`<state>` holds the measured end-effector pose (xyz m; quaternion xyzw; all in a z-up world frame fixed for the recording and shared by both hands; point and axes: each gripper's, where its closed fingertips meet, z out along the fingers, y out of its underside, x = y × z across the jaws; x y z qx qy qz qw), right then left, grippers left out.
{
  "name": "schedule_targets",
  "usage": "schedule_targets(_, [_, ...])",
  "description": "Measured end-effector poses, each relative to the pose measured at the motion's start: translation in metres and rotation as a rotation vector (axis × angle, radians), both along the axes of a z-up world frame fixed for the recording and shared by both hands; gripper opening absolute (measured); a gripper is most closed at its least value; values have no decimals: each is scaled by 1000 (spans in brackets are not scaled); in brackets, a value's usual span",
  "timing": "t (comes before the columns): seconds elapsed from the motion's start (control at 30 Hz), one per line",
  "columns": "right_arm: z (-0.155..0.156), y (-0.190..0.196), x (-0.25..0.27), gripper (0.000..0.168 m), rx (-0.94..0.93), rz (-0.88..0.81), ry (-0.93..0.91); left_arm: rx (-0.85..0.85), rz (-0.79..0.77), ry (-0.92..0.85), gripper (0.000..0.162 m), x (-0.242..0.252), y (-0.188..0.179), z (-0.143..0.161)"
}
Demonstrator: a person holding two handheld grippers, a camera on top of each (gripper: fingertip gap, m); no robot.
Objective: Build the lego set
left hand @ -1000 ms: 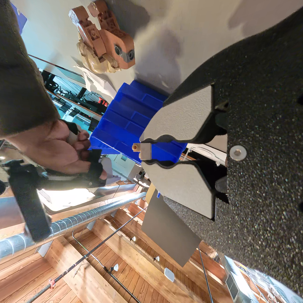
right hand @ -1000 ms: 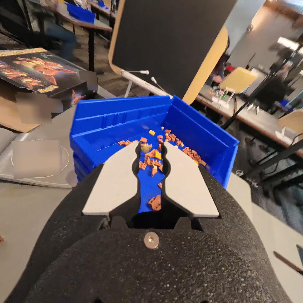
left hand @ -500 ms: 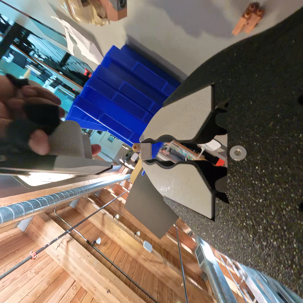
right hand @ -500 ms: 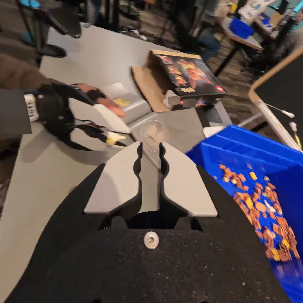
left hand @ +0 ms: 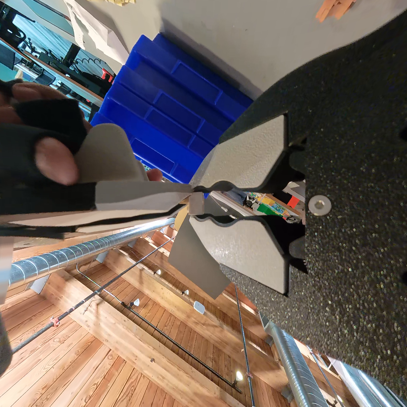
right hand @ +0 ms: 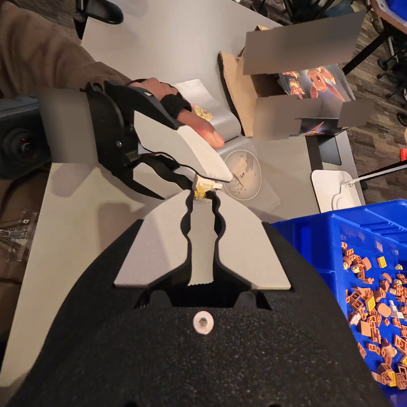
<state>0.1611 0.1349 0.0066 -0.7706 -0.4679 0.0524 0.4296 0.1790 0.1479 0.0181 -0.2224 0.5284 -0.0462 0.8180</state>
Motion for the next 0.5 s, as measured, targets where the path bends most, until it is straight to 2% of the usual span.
schedule_targets(0.1, [-1,0,-2,10,-1,10,4,-7,5,2,17,0,2,0])
schedule_targets(0.5, [4,-6,-2,10,-19,81,29,-12,-26,-13,17,-1,-4,5])
